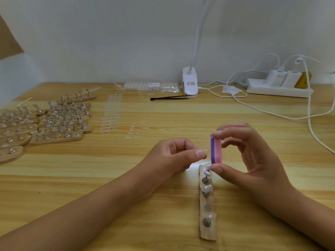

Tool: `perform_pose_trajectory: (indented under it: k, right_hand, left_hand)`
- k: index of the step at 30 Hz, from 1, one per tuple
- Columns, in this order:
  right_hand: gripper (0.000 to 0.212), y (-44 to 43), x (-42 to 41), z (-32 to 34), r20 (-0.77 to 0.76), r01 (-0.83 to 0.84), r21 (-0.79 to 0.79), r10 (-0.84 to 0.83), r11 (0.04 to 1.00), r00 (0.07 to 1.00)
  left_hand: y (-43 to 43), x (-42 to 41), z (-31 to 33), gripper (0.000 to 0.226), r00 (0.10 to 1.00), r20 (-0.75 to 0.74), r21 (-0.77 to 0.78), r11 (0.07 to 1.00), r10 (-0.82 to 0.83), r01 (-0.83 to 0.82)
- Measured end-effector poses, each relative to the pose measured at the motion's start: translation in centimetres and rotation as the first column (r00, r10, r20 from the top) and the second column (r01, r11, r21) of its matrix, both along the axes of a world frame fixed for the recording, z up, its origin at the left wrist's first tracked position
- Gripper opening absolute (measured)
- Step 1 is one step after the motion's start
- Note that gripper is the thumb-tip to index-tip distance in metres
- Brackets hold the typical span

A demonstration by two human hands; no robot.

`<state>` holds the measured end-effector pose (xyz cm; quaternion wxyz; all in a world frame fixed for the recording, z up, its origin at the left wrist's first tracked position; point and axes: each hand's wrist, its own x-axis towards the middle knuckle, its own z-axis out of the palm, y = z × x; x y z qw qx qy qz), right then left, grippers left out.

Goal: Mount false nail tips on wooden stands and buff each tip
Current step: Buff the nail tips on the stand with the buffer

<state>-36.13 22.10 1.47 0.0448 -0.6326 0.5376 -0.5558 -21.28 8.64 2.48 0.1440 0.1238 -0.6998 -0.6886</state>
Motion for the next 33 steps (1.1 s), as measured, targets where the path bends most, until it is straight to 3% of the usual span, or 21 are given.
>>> perform_pose_trajectory:
  k: [13,19,23,28,33]
  right_hand:
    - [0.042,0.07,0.21,-0.33,-0.125,-0.045,-0.005,0.044,0.999,0.991]
    - [0.042,-0.25,-0.38,-0.14,0.041,0.024,-0.032,-0.023,0.999,0.999]
    - [0.04,0.03,0.23,-0.31,-0.097,-0.046,-0.04,0.042,0.998,0.994]
    - [0.038,-0.14,0.09,-0.16,-0.082,-0.009,-0.055,0.005,0.998,0.997]
    - [0.039,-0.13,0.3,-0.33,-0.111,-0.013,-0.054,0.007,0.998,0.994]
  left_hand:
    - [-0.2,-0.07,-0.22,0.018,1.0,-0.016,0.025,1.0,0.016,-0.015]
    - [0.15,0.04,-0.15,0.014,0.996,-0.04,-0.038,0.996,-0.081,0.079]
    - [0.08,0.0,-0.1,0.014,0.999,-0.036,-0.005,0.999,-0.034,0.033]
    - [0.09,0.02,-0.13,0.023,0.999,-0.026,-0.015,0.999,-0.048,0.047]
    - [0.14,0.03,-0.09,0.016,0.999,-0.031,0.003,0.999,-0.034,0.034]
